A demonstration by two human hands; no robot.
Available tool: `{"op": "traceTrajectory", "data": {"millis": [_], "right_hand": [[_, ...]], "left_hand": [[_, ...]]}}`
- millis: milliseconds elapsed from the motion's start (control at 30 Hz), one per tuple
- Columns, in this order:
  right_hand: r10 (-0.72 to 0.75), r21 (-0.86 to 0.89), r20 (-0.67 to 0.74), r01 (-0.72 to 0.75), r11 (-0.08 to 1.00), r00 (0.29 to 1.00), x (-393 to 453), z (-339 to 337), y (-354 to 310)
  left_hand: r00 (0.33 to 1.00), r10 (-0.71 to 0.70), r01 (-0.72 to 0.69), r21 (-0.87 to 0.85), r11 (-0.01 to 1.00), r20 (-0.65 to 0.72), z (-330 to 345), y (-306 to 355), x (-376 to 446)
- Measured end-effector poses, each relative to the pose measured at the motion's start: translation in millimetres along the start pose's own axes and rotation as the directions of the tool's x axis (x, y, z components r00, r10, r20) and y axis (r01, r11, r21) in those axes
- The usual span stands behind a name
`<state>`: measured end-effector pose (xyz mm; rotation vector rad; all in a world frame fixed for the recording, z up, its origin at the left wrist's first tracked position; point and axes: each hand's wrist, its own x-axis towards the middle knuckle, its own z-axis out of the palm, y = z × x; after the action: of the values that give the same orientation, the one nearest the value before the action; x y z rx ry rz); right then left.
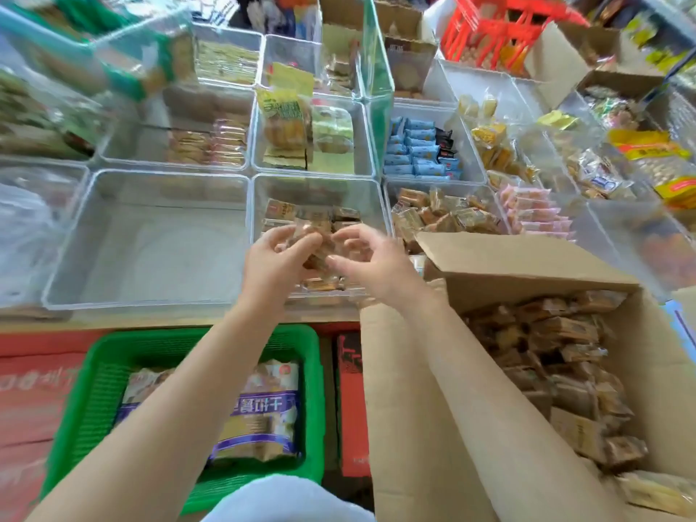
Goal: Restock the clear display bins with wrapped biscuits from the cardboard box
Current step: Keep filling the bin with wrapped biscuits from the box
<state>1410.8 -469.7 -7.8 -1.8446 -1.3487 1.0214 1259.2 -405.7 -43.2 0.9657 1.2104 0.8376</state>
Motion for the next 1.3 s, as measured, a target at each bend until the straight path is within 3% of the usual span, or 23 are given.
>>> {"op": "traceTrajectory", "data": {"millis": [100, 200, 300, 367, 433, 533, 667, 733, 867, 1033, 1300], "right_hand": [[-0.036, -0.095, -0.050, 0.031, 0.995, 0.998, 41, 29, -5], [-0.031, -0.225, -0.065, 0.016, 0.974, 0.997, 89, 46, -2], [-0.024, -0.298, -0.172, -0.029, 0.954, 0.985, 142, 55, 10], [0.008, -0.323, -0.239, -0.088, 0.942, 0.971, 177, 60, 20], [0.035, -0.355, -0.248, -0.124, 0.927, 0.968, 207, 67, 27], [0.089, -0.434, -0.162, -0.152, 0.888, 0.983, 241, 84, 38], [0.210, -0.575, 0.091, -0.121, 0.809, 0.974, 268, 101, 49], [0.221, -0.531, 0.120, -0.126, 0.838, 0.968, 276, 100, 51], [0.278, -0.371, 0.016, -0.253, 0.894, 0.960, 290, 101, 62], [0.488, -0.207, 0.049, -0.470, 0.858, 0.871, 297, 107, 64], [0.502, -0.063, 0.103, -0.498, 0.865, 0.859, 308, 110, 70]], "left_hand": [[0.998, -0.065, 0.065, -0.090, 0.994, 0.001, -21, -8, 36], [0.998, -0.068, 0.068, -0.071, 0.995, 0.003, -43, -19, 74], [0.997, 0.046, -0.030, 0.224, 0.974, -0.066, -63, -36, 113], [0.990, 0.132, -0.097, 0.446, 0.889, -0.048, -74, -50, 136], [0.988, 0.155, -0.133, 0.562, 0.816, 0.009, -80, -63, 158], [0.988, 0.110, -0.152, 0.661, 0.734, 0.106, -78, -76, 181], [0.981, 0.069, -0.184, 0.746, 0.640, 0.183, -69, -85, 199], [0.984, 0.045, -0.165, 0.770, 0.616, 0.175, -67, -85, 207], [0.985, 0.047, -0.162, 0.809, 0.565, 0.164, -64, -83, 213], [0.984, 0.070, -0.174, 0.815, 0.553, 0.163, -64, -84, 213], [0.983, 0.092, -0.183, 0.794, 0.579, 0.160, -64, -85, 212]]}}
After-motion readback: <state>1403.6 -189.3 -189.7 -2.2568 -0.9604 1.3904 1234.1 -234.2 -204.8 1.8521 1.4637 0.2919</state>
